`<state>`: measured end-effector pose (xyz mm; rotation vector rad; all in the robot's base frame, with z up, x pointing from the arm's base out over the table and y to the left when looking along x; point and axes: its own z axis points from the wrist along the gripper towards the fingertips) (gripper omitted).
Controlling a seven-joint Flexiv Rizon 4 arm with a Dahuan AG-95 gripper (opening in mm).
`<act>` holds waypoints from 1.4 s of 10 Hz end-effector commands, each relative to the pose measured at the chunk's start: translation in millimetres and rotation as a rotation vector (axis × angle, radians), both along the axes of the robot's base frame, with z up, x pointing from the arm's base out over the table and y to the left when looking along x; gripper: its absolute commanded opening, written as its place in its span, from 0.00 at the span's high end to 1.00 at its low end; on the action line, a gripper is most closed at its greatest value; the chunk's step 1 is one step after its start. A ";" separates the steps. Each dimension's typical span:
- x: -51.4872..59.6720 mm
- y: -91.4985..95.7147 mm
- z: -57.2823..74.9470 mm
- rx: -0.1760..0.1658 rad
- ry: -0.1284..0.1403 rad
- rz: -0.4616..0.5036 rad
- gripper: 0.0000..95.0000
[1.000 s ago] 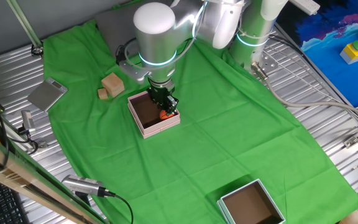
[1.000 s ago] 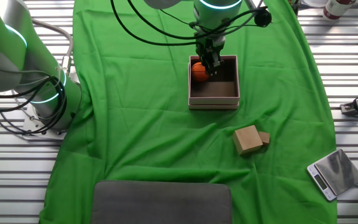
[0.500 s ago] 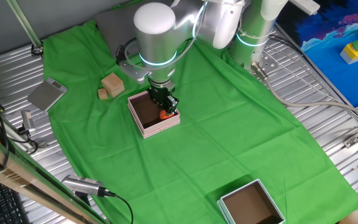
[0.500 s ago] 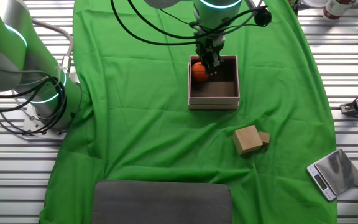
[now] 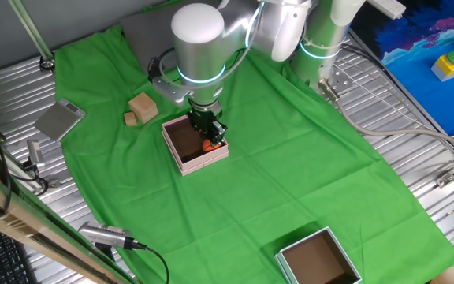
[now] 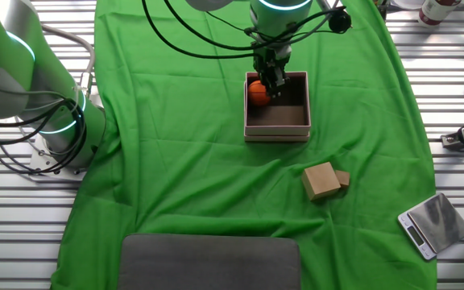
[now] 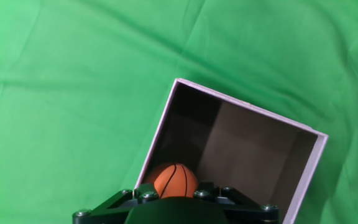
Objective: Take everything out of the gift box
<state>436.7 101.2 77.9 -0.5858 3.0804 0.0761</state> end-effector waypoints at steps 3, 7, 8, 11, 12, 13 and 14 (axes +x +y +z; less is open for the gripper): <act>0.3 -0.5 -0.4 0.004 -0.002 0.012 0.60; 0.0 -0.6 -0.1 0.011 0.000 0.028 0.40; 0.1 -0.6 -0.4 0.011 0.003 0.029 0.40; 0.3 -1.3 -2.3 0.003 0.012 0.027 0.40; 0.7 -2.0 -4.2 0.004 0.012 0.028 0.40; 0.9 -1.9 -4.8 0.006 0.013 0.027 0.40; 1.3 -1.5 -5.9 0.008 0.014 0.027 0.40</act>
